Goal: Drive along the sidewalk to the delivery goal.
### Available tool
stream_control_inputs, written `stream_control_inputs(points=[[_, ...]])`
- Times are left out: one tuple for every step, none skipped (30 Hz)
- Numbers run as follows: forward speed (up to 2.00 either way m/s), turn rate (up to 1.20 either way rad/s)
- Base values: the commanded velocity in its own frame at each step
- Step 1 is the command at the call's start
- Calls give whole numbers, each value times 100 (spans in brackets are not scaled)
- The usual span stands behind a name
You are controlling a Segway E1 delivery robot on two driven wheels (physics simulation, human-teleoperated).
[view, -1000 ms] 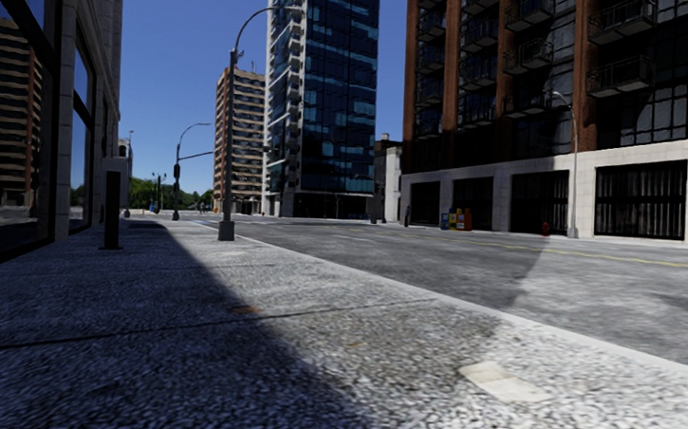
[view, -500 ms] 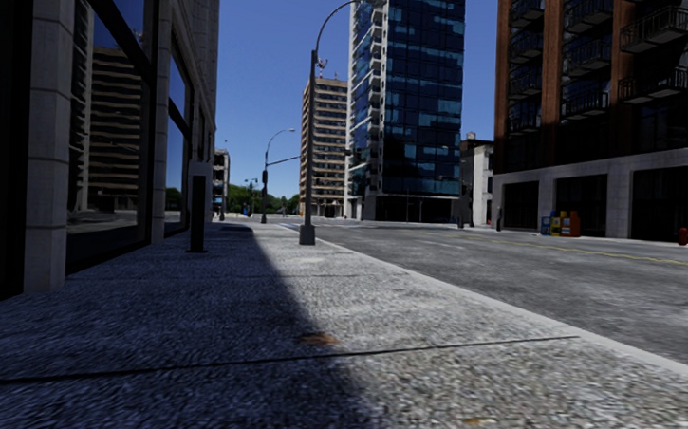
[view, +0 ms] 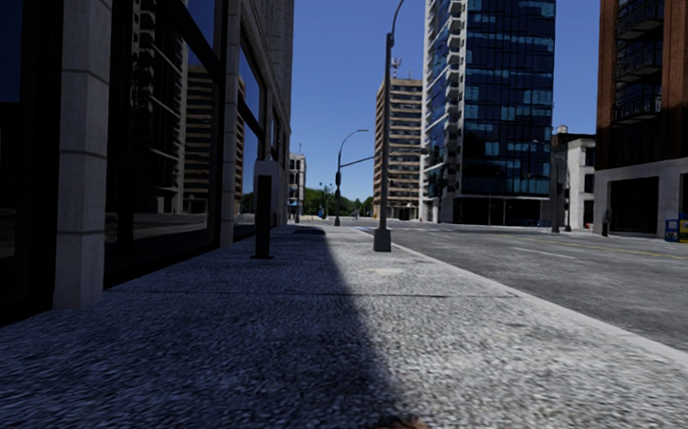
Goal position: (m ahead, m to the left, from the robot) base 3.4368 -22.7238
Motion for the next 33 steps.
stream_control_inputs(points=[[200,50],[200,50],[200,50],[200,50],[200,50],[200,44],[200,36],[200,36],[200,0],[200,0],[200,0],[200,0],[200,0],[200,0],[200,0],[200,0],[200,0],[200,0],[200,0],[200,0],[200,0],[200,0],[200,0],[200,0],[200,0],[200,0],[200,0],[200,-17],[200,-17],[200,-21],[200,-22],[200,-22],[200,-22]])
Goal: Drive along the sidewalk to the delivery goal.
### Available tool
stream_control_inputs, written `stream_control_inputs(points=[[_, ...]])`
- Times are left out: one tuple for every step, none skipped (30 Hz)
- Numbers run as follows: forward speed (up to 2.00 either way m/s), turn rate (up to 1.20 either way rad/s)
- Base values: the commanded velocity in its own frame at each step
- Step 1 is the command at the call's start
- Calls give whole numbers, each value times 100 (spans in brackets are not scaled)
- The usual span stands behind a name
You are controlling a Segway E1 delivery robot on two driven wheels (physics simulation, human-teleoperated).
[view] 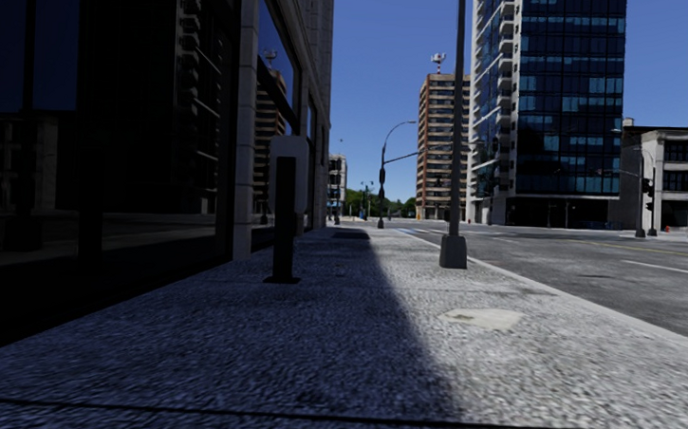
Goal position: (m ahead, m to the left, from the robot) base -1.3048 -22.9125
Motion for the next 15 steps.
stream_control_inputs(points=[[200,-22],[200,-22],[200,-22],[200,-22],[200,-22],[200,-22],[200,-22],[200,-22],[200,-22],[200,-22],[200,-22],[200,-22],[200,-22],[200,-23],[200,-23]])
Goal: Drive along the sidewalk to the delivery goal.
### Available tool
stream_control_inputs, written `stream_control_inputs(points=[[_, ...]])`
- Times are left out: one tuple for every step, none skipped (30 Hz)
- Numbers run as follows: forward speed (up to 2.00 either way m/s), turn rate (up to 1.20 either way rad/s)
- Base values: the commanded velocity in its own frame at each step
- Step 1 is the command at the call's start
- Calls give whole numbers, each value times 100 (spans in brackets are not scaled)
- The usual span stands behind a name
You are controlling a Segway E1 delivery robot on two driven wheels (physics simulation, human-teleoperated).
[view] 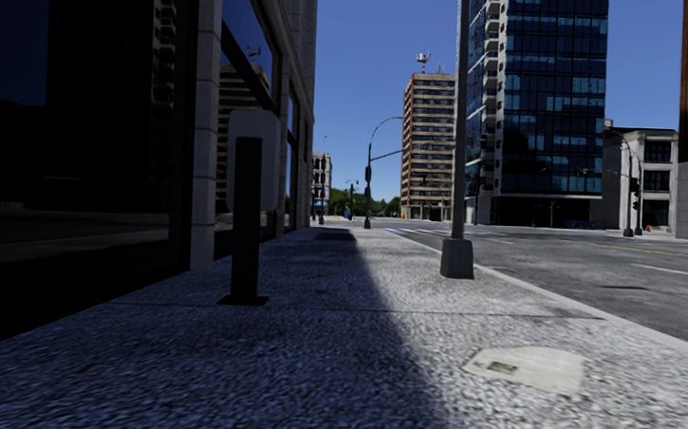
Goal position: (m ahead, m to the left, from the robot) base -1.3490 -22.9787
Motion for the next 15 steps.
stream_control_inputs(points=[[200,-23],[200,-23],[200,-23],[200,-23],[200,-23],[200,-23],[200,-23],[200,-23],[200,-23],[200,-23],[200,-23],[200,-17],[200,-2],[200,-2],[200,0]])
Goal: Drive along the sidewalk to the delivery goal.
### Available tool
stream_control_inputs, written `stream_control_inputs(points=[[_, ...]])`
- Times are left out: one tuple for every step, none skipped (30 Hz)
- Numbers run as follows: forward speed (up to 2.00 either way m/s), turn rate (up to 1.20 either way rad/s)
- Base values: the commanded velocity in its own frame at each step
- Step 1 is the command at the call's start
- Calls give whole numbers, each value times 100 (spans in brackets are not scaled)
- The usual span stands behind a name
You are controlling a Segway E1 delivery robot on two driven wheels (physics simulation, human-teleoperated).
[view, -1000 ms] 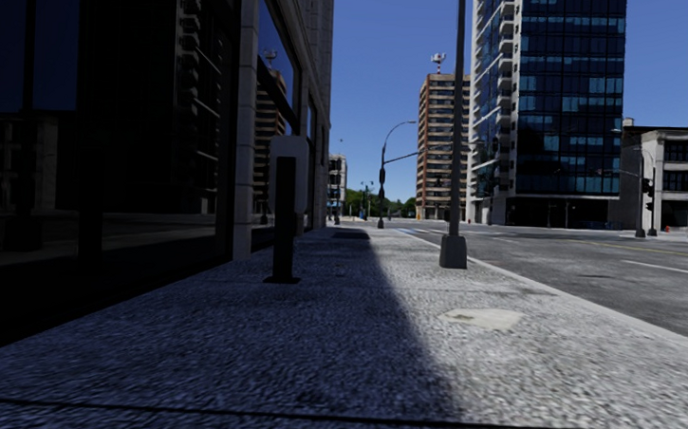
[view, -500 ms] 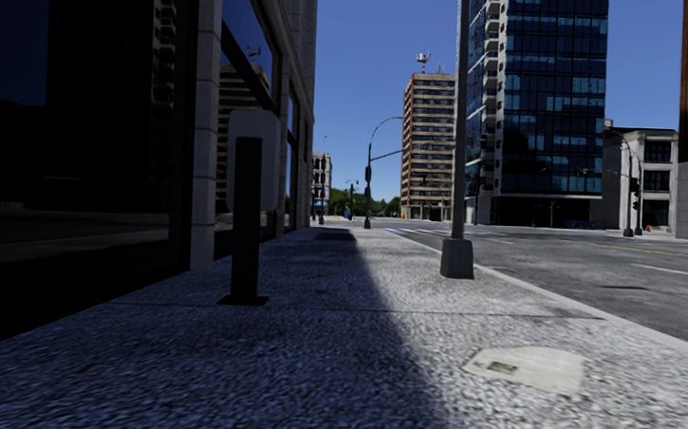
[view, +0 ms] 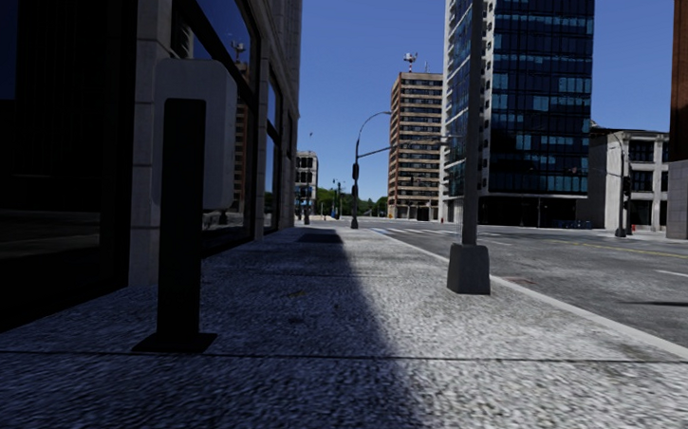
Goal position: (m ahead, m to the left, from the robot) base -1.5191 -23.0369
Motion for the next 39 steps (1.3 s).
stream_control_inputs(points=[[200,0],[200,0],[200,0],[200,0],[200,0],[200,0],[200,0],[200,0],[200,0],[200,0],[200,0],[200,0],[200,0],[200,0],[200,0],[200,0],[200,0],[200,0],[200,0],[200,0],[200,0],[200,0],[200,0],[200,0],[200,0],[200,0],[200,0],[200,0],[200,0],[200,0],[200,0],[200,0],[200,0],[200,0],[200,0],[200,0],[200,0],[200,0],[200,0]])
